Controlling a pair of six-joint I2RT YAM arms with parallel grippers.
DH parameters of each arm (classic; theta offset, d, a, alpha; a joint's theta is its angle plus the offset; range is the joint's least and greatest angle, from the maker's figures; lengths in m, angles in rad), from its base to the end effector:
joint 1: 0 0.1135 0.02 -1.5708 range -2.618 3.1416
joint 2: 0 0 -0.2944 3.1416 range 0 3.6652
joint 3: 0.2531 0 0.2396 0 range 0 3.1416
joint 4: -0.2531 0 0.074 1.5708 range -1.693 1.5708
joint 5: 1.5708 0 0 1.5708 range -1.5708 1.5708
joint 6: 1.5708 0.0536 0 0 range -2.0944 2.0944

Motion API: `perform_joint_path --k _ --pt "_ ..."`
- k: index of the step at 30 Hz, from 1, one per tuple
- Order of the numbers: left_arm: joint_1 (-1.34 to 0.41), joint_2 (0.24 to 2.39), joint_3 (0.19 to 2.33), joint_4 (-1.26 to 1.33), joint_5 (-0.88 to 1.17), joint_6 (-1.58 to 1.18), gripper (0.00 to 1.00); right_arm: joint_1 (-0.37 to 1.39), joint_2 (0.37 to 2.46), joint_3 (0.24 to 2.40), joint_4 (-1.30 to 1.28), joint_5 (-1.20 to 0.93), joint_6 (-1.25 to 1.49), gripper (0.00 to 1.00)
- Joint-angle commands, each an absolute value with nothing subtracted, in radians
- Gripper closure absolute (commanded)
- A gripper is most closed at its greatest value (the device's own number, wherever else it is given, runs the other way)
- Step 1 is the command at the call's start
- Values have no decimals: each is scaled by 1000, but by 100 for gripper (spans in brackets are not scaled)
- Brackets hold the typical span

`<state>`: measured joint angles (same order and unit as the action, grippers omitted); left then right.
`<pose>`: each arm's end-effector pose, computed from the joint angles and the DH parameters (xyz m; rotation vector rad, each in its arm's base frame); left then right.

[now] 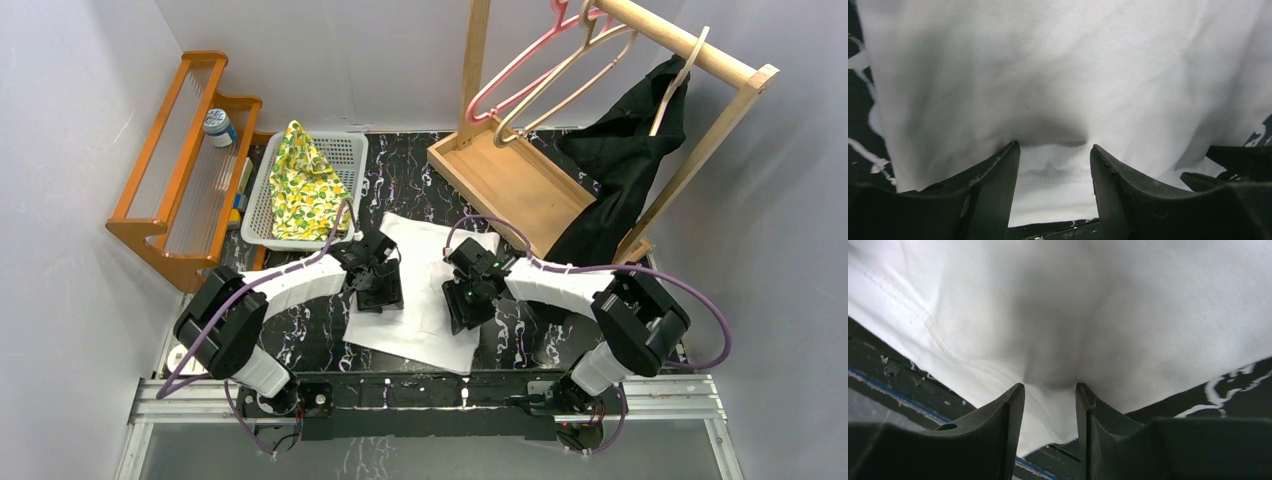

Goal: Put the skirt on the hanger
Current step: Adjust the skirt at the center of the board.

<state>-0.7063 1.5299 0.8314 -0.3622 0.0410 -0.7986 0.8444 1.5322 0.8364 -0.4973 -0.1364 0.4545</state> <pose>0.2165 -0.1876 0.1931 -0.1121 2.7457 -0.5308 0.1752 0.2082 0.1869 -0.5952 2.8203 0.4899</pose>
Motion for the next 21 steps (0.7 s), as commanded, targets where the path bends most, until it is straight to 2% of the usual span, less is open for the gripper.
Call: perform_joint_path --k 1,7,8,10,11,13,16,21 --pt "-669 1487 787 -527 -51 -751 46 887 1496 778 -474 -239 502 50" --pt "-487 1379 716 -528 38 -678 46 899 1431 792 -325 -434 509 48" --pt "-465 1373 719 -529 53 -660 46 903 1419 817 -345 -374 509 48" --pt "-455 1361 754 -546 87 -639 46 903 1423 907 -428 -73 509 48" --pt "-456 1337 767 -551 100 -640 46 902 1458 949 -447 -12 490 48" --pt "-455 1271 774 -543 185 -621 44 894 1648 1131 -527 224 442 49" --pt "-457 1168 758 -552 238 -602 44 881 1823 1252 -512 276 418 47" --pt "-461 1054 723 -629 107 -618 44 880 1949 1353 -520 302 401 33"
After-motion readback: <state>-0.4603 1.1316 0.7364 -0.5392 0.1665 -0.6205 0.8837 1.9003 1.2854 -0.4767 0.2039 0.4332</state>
